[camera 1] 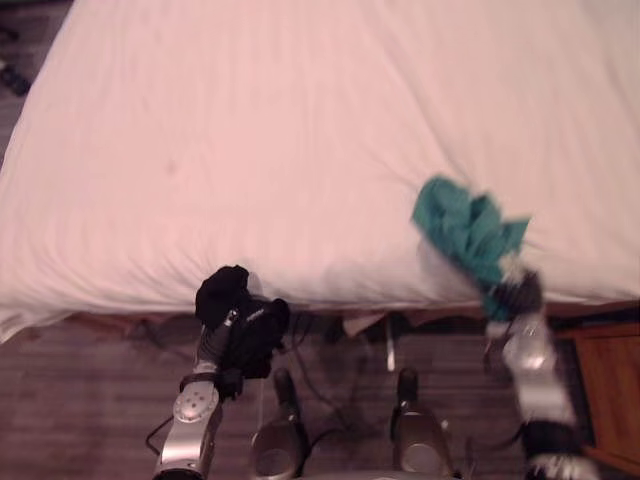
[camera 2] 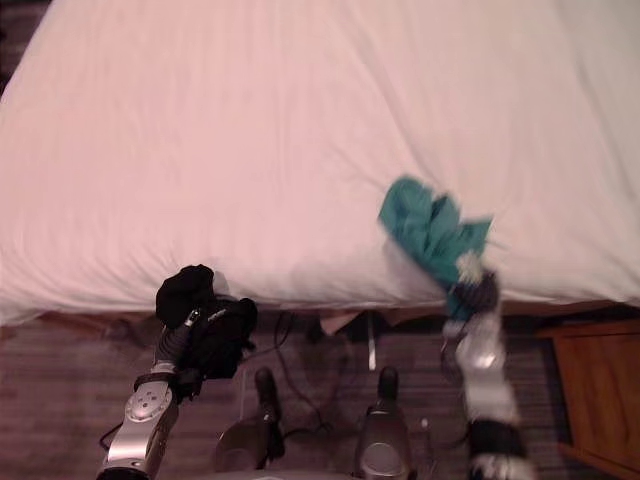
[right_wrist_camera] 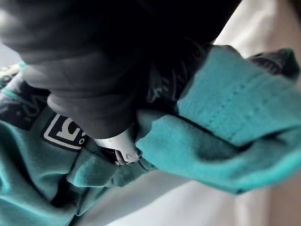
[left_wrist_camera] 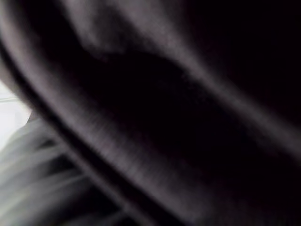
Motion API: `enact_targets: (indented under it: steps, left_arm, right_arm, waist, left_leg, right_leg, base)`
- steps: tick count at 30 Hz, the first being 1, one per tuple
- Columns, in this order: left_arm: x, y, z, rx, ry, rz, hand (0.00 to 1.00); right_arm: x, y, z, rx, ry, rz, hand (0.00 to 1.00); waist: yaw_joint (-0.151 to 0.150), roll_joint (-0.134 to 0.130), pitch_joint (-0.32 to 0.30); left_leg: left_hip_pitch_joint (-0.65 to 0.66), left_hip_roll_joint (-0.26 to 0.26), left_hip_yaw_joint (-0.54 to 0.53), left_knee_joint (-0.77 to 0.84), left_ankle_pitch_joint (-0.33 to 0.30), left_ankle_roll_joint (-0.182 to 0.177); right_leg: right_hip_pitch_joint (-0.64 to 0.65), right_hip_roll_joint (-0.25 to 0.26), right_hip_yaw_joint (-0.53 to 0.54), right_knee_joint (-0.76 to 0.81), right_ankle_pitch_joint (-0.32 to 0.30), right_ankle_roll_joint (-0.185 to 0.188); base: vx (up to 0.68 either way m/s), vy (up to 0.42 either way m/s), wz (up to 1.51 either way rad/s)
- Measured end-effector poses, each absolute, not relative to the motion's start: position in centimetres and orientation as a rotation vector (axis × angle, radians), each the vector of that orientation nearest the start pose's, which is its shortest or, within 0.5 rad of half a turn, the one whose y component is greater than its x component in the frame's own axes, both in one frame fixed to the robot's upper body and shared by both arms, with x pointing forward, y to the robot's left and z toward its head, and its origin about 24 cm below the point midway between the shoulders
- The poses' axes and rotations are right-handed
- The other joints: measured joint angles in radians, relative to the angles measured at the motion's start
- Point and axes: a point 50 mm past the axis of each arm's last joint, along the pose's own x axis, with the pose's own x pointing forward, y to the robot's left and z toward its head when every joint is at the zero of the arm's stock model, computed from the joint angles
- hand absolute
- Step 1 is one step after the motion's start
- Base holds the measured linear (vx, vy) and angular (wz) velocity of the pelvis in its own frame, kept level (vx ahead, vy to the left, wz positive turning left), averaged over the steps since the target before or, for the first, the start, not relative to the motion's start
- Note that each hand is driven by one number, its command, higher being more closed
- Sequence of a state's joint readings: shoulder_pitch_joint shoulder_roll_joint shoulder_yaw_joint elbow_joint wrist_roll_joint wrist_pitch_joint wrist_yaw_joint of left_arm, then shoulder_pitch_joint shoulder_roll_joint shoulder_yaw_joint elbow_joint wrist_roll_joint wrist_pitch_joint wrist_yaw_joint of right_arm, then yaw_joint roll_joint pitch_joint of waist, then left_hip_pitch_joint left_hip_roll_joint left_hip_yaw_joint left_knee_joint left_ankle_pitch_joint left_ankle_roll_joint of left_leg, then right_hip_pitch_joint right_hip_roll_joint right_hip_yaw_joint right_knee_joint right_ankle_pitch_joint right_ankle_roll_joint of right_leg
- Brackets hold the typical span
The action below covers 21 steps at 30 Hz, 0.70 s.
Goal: Tidy the bed and pick cloth on bed and put in laundry
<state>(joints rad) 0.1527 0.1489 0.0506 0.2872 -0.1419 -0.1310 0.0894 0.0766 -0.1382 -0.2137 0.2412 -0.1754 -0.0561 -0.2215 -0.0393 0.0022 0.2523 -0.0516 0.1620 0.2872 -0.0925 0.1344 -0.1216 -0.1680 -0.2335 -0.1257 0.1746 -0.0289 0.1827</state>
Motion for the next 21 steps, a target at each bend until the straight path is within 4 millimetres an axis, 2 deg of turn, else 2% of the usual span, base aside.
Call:
enact_targets:
  steps: [2,5,8,11,13,14,15,16,17,18,19,20,21]
  left_arm:
    - [18.9,20.2,-4.8,-0.018,0.337,0.229,1.0]
    - [17.1,19.4,-6.1,-0.065,0.402,0.251,1.0]
    - [14.9,19.3,-7.2,-0.103,0.466,0.294,1.0]
    - [13.6,19.3,-7.8,-0.14,0.502,0.334,1.0]
    - [13.8,19.3,-7.7,-0.159,0.493,0.344,1.0]
    - [14.3,19.1,-7.6,-0.169,0.479,0.347,1.0]
    - [14.4,19.0,-7.5,-0.171,0.474,0.347,1.0]
    - [14.8,19.0,-7.4,-0.17,0.467,0.349,1.0]
    - [15.3,19.0,-7.5,-0.173,0.466,0.356,1.0]
    - [15.3,18.9,-7.6,-0.176,0.47,0.357,1.0]
    - [15.0,18.8,-7.8,-0.178,0.484,0.368,1.0]
    - [14.8,18.7,-7.9,-0.181,0.493,0.378,1.0]
    - [14.8,18.7,-7.9,-0.181,0.494,0.379,1.0]
  right_arm:
    - [17.6,-22.8,-4.4,-0.28,0.379,-0.372,1.0]
    - [14.6,-21.8,-6.0,-0.282,0.477,-0.318,1.0]
    - [13.3,-21.5,-6.7,-0.275,0.525,-0.299,1.0]
    - [13.1,-21.3,-7.0,-0.278,0.538,-0.285,1.0]
    - [13.0,-21.3,-7.2,-0.28,0.549,-0.282,1.0]
    - [13.0,-21.1,-7.4,-0.28,0.555,-0.279,1.0]
    - [13.0,-21.1,-7.4,-0.278,0.555,-0.282,1.0]
    - [13.0,-20.8,-7.5,-0.268,0.556,-0.296,1.0]
    - [13.5,-20.6,-7.5,-0.262,0.547,-0.308,1.0]
    - [14.0,-20.8,-7.3,-0.27,0.532,-0.313,1.0]
    - [15.0,-21.1,-6.7,-0.288,0.499,-0.317,1.0]
    - [15.8,-21.2,-6.3,-0.302,0.472,-0.32,1.0]
    - [16.1,-21.3,-6.2,-0.307,0.461,-0.325,1.0]
  waist:
    - [-0.004,-0.004,-0.038]
    - [-0.005,0.011,-0.071]
    - [0.001,0.027,-0.107]
    - [0.004,0.039,-0.118]
    - [0.007,0.044,-0.123]
    - [0.011,0.048,-0.129]
    - [0.01,0.049,-0.129]
    - [0.013,0.041,-0.13]
    - [0.027,0.013,-0.13]
    - [0.032,0.017,-0.128]
    - [0.036,0.045,-0.131]
    - [0.032,0.048,-0.133]
    - [0.034,0.05,-0.135]
  left_leg:
    - [0.035,-0.001,0.017,0.0,-0.011,-0.001]
    - [0.066,0.003,0.025,0.0,-0.017,-0.002]
    - [0.082,0.012,0.03,0.0,-0.02,-0.007]
    - [0.081,0.014,0.008,0.0,-0.027,-0.009]
    - [0.035,0.012,-0.061,0.019,-0.027,-0.01]
    - [-0.02,0.014,-0.105,0.032,-0.03,-0.006]
    - [-0.035,0.016,-0.097,0.029,-0.041,0.013]
    - [-0.056,0.016,-0.047,0.029,-0.08,0.072]
    - [-0.093,0.032,0.134,0.096,-0.115,0.146]
    - [-0.113,0.059,0.244,0.151,-0.118,0.153]
    - [-0.125,0.102,0.385,0.204,-0.114,0.189]
    - [-0.128,0.119,0.493,0.229,-0.111,0.189]
    - [-0.133,0.117,0.52,0.236,-0.111,0.189]
  right_leg:
    - [0.032,0.002,0.016,-0.021,0.002,0.002]
    - [0.065,0.008,0.02,-0.042,0.006,-0.001]
    - [0.085,0.02,0.024,-0.061,0.016,-0.01]
    - [0.116,0.021,-0.001,-0.076,0.02,-0.008]
    - [0.139,0.008,-0.081,-0.071,0.006,0.004]
    - [0.163,0.0,-0.177,-0.069,0.001,0.003]
    - [0.179,-0.004,-0.224,-0.073,0.007,0.002]
    - [0.211,-0.019,-0.304,-0.091,0.011,-0.002]
    - [0.243,-0.054,-0.41,-0.104,0.015,0.003]
    - [0.256,-0.063,-0.46,-0.095,0.014,0.005]
    - [0.292,-0.061,-0.546,-0.083,0.005,0.017]
    - [0.345,-0.073,-0.658,-0.083,0.002,0.023]
    - [0.365,-0.079,-0.711,-0.079,0.002,0.023]
  base:
    - [0.04,0.018,-0.21]
    - [0.01,0.013,-0.12]
    - [0.0,0.0,-0.09]
    - [-0.04,-0.004,0.24]
    - [-0.1,-0.005,1.19]
    - [-0.04,-0.001,1.59]
    - [-0.02,0.004,2.16]
    - [0.03,0.018,2.3]
    - [0.04,0.029,2.34]
    - [0.04,0.085,2.29]
    - [0.05,0.132,2.36]
    - [0.08,0.181,2.42]
    - [0.09,0.148,2.47]
